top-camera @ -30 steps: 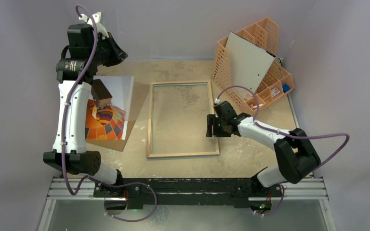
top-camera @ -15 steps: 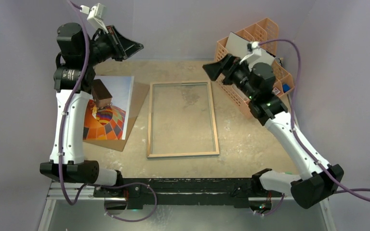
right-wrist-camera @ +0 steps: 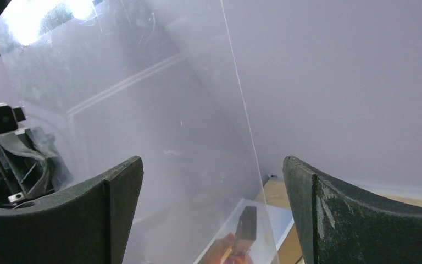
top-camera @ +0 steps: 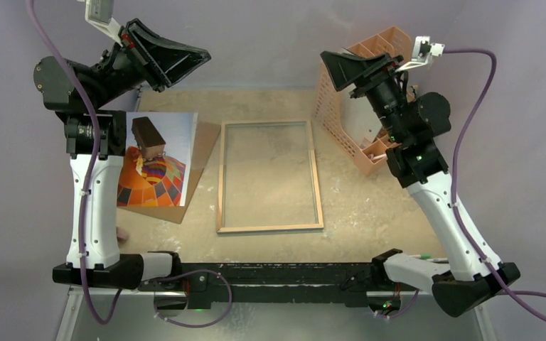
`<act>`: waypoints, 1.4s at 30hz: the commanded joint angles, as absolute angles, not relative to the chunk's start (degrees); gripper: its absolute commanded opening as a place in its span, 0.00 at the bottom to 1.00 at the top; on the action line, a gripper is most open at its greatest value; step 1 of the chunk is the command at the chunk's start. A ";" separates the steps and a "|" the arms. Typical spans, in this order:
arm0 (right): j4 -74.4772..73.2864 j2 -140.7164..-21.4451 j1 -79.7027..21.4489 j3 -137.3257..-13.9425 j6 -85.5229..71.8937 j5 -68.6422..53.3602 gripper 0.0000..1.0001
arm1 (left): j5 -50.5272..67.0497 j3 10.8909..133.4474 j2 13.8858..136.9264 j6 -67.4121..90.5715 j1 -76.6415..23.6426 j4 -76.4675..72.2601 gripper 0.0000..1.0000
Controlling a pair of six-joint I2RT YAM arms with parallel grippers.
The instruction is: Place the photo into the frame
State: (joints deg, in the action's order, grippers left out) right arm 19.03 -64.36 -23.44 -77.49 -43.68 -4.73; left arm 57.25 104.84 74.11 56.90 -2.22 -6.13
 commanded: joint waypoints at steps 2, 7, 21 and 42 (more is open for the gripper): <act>22.05 -67.34 -21.63 -83.37 -41.20 -20.14 0.98 | 60.33 105.25 73.90 63.79 -1.82 -15.94 0.00; 33.45 -65.68 -18.88 -76.98 -48.86 -33.71 0.93 | 57.83 105.75 74.09 62.04 -1.83 -14.33 0.00; 52.25 -62.30 -14.38 -68.73 -62.53 -47.61 0.33 | 53.63 103.84 75.68 61.93 -1.48 -11.68 0.00; 9.89 -72.60 -12.48 -66.97 -56.39 -49.47 0.00 | 22.12 92.76 72.97 31.47 2.95 37.28 0.82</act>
